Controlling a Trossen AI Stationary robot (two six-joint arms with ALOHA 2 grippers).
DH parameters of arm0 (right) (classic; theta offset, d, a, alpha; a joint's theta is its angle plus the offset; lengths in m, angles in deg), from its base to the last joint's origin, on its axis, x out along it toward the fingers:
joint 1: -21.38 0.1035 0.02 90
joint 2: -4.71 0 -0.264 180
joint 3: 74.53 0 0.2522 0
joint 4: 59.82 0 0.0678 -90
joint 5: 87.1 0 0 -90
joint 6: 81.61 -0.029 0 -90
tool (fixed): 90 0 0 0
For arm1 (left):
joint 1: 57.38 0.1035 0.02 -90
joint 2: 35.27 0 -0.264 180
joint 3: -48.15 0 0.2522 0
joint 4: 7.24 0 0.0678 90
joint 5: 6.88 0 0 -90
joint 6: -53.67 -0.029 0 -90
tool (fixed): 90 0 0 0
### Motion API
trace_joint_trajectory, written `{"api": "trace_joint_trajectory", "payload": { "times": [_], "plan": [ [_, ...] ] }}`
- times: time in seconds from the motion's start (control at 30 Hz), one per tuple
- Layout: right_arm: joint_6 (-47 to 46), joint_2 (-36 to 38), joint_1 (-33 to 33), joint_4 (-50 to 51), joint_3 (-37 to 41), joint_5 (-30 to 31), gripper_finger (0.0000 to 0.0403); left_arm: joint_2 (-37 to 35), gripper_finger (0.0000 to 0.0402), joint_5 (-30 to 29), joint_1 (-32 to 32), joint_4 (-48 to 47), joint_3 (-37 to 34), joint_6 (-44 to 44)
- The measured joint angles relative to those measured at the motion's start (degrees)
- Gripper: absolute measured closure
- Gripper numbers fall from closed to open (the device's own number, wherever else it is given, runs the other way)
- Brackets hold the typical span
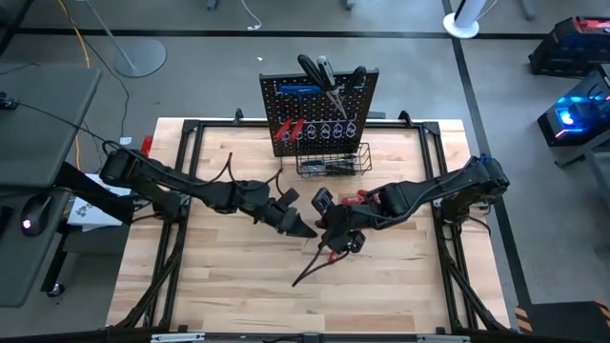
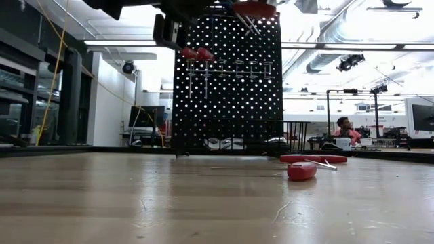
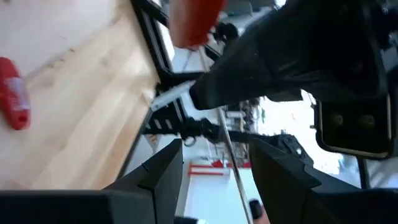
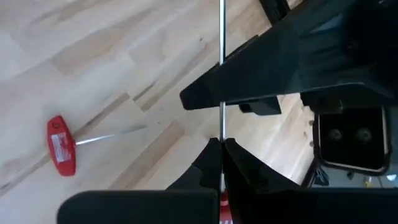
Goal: Hang tools onto peg board
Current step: Hang the red allen wrench on the pegboard
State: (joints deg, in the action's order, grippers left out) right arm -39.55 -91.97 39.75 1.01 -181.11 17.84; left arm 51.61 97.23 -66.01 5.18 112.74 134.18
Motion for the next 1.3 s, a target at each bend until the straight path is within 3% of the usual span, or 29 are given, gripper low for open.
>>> {"api": "trace_joint_trajectory", "payload": {
  "times": [0.2, 0.63, 1.3],
  "plan": [
    [0.3, -0.6, 0.2, 0.1, 0.0, -0.6, 0.0403, 0.5, 0.0247, 1.2, -1.1, 1.3, 0.0, 0.3],
    [0.4, -1.4, 0.5, -1.0, 0.0, -1.5, 0.0403, 0.5, 0.0371, 3.5, -1.3, 0.7, 0.0, -1.1],
    [0.5, -1.4, 0.3, -3.0, 0.1, -1.6, 0.0403, 0.8, 0.0382, 3.4, -1.3, 0.7, 0.0, -1.2]
  ]
}}
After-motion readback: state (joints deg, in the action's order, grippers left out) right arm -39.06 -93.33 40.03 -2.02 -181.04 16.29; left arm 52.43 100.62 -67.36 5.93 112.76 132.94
